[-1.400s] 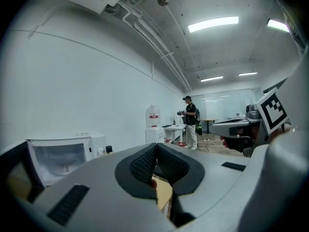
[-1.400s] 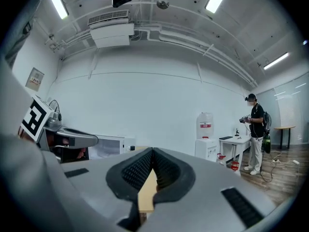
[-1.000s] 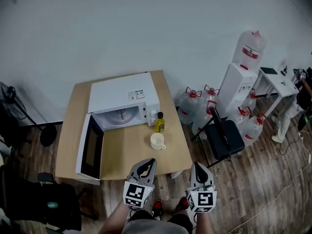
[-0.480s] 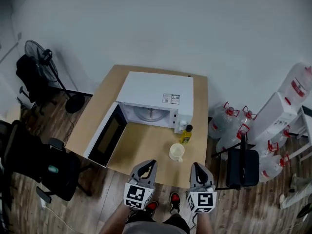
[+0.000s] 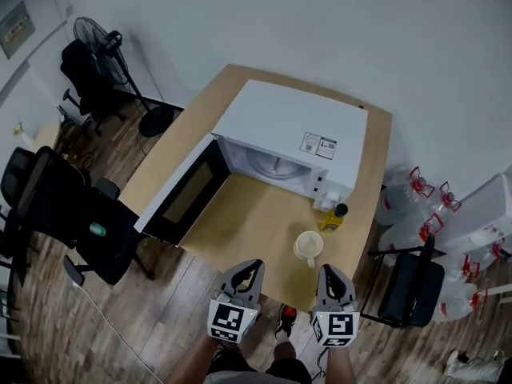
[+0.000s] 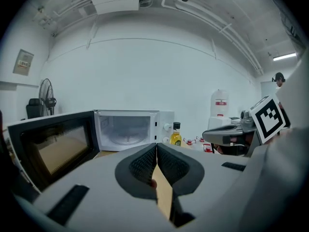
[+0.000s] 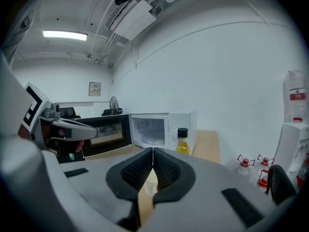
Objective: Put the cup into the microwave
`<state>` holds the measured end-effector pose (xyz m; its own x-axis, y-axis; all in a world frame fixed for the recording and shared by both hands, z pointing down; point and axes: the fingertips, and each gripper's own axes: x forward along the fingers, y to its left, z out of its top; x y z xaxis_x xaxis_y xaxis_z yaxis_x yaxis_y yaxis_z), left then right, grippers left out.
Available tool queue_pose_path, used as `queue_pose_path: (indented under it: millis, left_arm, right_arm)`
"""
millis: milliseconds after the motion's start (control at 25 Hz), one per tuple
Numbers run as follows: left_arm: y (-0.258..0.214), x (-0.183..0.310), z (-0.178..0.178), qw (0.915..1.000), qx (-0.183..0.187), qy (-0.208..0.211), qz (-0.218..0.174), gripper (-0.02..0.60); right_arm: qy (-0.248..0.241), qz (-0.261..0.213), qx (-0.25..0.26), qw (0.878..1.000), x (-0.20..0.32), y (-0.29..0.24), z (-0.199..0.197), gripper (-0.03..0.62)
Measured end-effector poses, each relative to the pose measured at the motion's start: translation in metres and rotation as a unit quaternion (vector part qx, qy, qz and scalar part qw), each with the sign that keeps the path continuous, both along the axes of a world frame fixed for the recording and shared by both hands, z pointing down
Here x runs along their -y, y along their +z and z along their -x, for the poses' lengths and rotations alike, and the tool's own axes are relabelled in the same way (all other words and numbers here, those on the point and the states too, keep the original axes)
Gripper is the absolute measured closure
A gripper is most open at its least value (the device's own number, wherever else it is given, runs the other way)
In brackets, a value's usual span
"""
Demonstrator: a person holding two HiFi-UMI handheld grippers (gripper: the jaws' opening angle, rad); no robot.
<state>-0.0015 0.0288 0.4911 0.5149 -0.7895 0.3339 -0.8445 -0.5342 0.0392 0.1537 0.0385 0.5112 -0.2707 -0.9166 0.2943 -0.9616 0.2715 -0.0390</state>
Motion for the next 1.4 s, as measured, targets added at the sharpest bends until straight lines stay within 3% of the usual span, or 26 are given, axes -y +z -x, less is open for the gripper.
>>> queue_pose_path:
  millis: [400, 560, 760, 1200, 1400]
  left_arm:
    - [0.057, 0.01, -0.006, 0.9988, 0.005, -0.033, 0.035, 0.557]
    - [0.074, 0.013, -0.006, 0.9978, 0.009, -0.045, 0.047, 0.557]
    - [0.088, 0.018, -0.003, 0.9966, 0.009, -0.06, 0.057, 0.557]
    - [0.114, 0.021, -0.003, 0.9948, 0.013, -0.066, 0.077, 0.557]
    - [0.116, 0.021, -0.002, 0.9946, 0.014, -0.066, 0.079, 0.557]
  right_arm:
    - [-0.043, 0.073, 0.016, 0.996, 0.006, 0.082, 0.006, 0.566]
    - [-0.063, 0.101, 0.02, 0.993, 0.006, 0.109, 0.012, 0.46]
    - [-0.072, 0.12, 0.021, 0.99, 0.009, 0.134, 0.016, 0.404]
    - [-0.067, 0.119, 0.02, 0.99, 0.02, 0.153, 0.015, 0.399]
    - [-0.058, 0.117, 0.011, 0.991, 0.023, 0.156, 0.015, 0.454]
